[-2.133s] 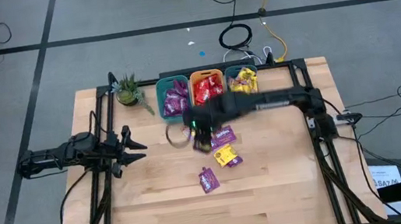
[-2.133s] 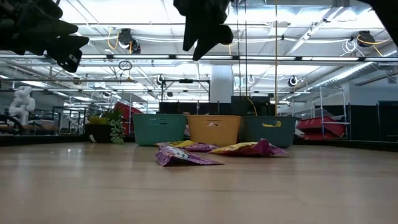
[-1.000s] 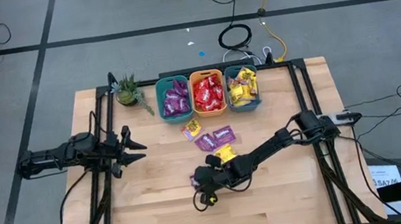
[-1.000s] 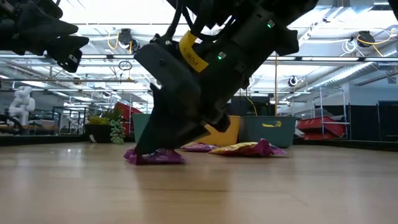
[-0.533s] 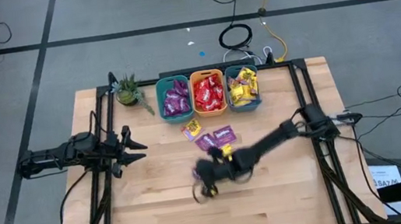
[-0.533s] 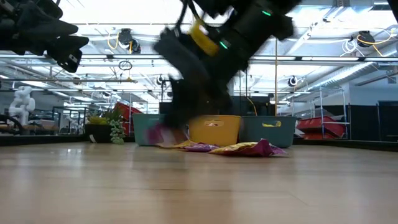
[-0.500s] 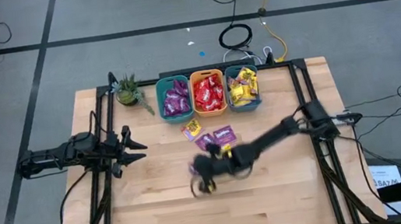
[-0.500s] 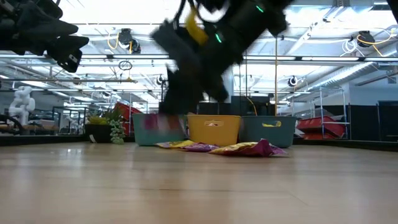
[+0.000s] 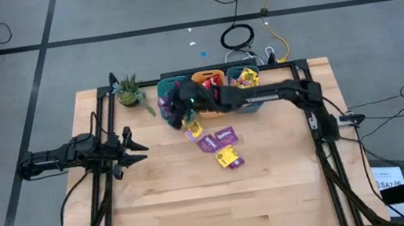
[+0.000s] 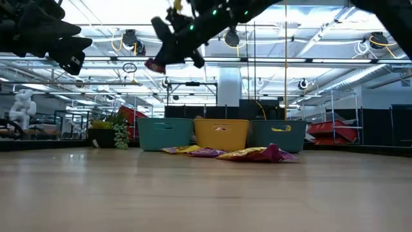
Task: Sort candy
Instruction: Put the violet candy into the blue bin
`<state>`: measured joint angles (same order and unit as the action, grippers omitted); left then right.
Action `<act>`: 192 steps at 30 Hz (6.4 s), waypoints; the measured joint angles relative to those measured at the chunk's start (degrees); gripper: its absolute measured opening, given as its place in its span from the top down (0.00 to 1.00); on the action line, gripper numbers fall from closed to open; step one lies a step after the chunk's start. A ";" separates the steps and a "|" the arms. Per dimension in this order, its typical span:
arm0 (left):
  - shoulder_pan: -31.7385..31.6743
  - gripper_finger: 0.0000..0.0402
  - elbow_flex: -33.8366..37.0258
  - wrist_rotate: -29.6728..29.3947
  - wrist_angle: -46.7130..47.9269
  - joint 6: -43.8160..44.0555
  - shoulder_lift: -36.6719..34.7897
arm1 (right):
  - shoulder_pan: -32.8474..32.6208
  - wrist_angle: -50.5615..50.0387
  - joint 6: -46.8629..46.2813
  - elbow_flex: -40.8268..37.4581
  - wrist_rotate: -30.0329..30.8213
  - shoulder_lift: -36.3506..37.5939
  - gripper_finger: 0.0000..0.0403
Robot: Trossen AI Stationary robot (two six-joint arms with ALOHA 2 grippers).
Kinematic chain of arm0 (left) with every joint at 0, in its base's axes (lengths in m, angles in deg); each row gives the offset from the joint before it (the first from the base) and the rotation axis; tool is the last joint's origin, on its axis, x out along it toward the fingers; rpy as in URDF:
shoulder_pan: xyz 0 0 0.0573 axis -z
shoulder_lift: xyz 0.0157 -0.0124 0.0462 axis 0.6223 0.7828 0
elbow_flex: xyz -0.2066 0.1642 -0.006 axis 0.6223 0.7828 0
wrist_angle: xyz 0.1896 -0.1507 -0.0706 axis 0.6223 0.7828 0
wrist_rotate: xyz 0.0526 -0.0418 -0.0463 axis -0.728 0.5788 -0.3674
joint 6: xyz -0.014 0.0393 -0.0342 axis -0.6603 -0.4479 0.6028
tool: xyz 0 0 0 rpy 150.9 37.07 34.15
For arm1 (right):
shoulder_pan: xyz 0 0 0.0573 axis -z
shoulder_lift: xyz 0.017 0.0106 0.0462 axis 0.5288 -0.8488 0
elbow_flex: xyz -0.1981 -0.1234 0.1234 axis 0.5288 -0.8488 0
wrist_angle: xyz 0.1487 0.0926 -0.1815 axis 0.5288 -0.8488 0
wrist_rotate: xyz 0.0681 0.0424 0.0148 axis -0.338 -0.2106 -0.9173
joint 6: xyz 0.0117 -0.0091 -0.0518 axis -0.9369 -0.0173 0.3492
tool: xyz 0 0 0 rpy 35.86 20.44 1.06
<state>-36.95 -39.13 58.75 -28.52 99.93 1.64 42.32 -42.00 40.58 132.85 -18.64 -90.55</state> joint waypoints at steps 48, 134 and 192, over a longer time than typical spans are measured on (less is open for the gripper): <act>0.00 0.65 0.00 0.00 0.02 -0.01 0.00 | 9.06 -25.38 -3.74 5.28 0.44 6.34 0.38; -0.02 0.65 0.00 0.00 0.00 -0.02 0.02 | -13.83 11.08 -20.79 -50.94 9.48 17.61 0.49; 0.00 0.65 0.00 0.00 0.01 -0.02 0.01 | -1.30 13.10 11.67 -12.75 16.46 5.16 0.74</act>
<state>-36.95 -39.13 58.75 -28.50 99.91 1.66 41.02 -28.90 52.25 120.10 -2.19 -85.38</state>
